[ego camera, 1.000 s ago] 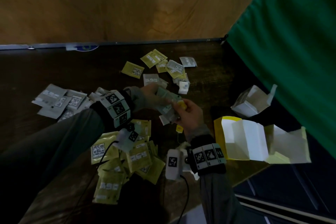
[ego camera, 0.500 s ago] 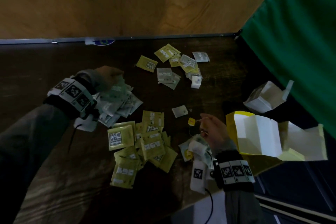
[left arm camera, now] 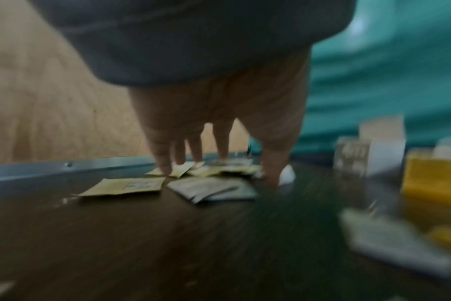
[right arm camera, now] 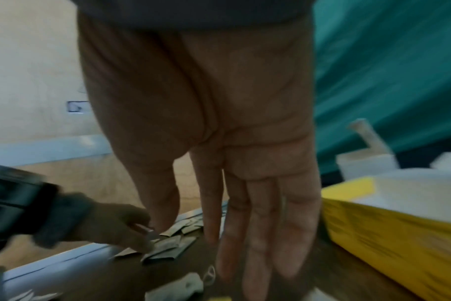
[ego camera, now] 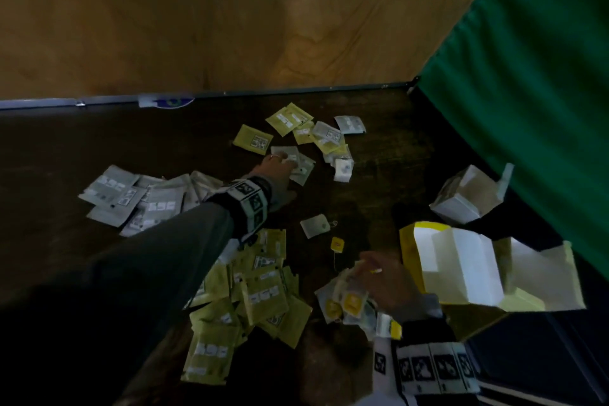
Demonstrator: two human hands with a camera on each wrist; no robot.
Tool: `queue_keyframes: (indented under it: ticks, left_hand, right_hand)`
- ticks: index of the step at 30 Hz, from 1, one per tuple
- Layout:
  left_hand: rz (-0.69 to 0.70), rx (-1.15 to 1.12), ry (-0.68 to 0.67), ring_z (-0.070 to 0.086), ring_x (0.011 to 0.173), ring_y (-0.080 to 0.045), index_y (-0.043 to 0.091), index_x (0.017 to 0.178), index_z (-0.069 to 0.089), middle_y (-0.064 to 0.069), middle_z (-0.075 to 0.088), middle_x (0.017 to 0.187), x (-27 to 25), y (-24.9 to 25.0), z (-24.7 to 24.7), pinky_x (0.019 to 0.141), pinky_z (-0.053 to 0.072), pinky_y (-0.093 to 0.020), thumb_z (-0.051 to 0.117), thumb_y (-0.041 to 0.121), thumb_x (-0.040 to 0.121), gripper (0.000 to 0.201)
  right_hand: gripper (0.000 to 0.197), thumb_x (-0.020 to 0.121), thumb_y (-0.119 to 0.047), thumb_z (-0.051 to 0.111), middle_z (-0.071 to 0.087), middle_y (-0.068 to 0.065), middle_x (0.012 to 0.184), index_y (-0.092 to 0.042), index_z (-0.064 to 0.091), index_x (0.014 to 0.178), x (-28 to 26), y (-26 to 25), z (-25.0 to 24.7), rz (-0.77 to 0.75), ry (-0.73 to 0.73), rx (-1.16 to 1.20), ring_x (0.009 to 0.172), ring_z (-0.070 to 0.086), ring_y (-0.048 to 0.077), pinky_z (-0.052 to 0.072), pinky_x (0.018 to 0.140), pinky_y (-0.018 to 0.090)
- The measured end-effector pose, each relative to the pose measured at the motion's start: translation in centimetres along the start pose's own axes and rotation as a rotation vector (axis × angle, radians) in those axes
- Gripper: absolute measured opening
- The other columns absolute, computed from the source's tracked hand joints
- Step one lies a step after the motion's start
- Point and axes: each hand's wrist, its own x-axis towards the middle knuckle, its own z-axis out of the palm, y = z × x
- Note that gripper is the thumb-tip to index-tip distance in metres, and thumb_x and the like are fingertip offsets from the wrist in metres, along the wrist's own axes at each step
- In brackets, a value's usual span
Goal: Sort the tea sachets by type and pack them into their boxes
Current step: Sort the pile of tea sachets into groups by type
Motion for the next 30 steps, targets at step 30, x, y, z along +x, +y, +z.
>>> queue_keyframes:
  ticks: [30]
  left_hand:
    - [-0.067,0.342,0.037,0.030,0.128,-0.037,-0.002,0.144,0.015,-0.020,0.030,0.144,7.4,0.9,0.4,0.105,0.033,-0.041,0.036,0.020,0.098,0.055]
  right_hand:
    - [0.064,0.084,-0.032,0.064,0.027,0.013,0.143,-0.011,0.034,0.136,23.3,-11.8,1.1,0.258,0.197,-0.190,0.130,0.029,0.037,0.034,0.101,0.046]
